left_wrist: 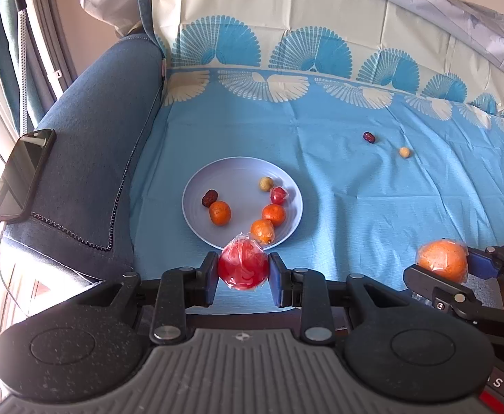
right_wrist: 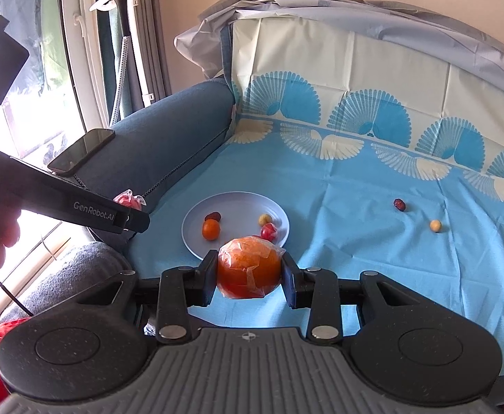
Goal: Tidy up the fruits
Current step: 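Carry the red fruit with the left tool while the right tool carries the orange fruit over the plate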
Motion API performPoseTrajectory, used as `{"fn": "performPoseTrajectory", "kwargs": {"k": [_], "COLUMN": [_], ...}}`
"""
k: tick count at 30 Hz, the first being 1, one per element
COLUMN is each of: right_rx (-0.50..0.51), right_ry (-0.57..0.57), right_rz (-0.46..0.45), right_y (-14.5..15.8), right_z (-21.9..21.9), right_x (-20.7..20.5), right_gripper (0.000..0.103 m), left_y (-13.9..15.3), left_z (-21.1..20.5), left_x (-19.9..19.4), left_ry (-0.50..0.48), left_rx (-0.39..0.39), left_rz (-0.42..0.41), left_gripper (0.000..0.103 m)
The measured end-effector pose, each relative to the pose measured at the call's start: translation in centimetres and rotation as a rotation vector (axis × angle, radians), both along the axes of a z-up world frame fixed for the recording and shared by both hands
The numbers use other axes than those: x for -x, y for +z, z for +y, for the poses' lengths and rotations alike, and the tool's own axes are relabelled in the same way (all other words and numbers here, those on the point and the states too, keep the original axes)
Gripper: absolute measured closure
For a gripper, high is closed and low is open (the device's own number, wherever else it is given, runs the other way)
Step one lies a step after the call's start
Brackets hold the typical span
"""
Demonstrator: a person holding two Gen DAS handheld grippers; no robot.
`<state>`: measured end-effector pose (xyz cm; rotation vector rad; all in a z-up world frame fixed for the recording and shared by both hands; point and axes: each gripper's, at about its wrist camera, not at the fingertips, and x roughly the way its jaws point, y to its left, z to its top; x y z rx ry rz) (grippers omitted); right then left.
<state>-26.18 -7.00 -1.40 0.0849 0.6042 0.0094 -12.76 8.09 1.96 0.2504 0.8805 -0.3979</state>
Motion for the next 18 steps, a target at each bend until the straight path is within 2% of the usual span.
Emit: {"fn": "performPoseTrajectory", "kwargs": {"k": [8, 18], "right_rx": [0.004, -0.024], "right_ry": [0.004, 0.057], "right_rz": [0.027, 0.077], "right_y": [-0.9, -3.0], "right_z": [-0.2, 0.7], "right_x": [-2.1, -7.8], "right_gripper": [0.064, 0.064], "left_y": [-1.0, -2.9], "left_z": [0.4, 0.9], "left_x": [-2.6, -7.9], "left_ry": [0.027, 0.063], "left_rx": [-0.014, -0.033], "left_rz": [0.024, 0.085], "left_gripper": [0.07, 0.07]}}
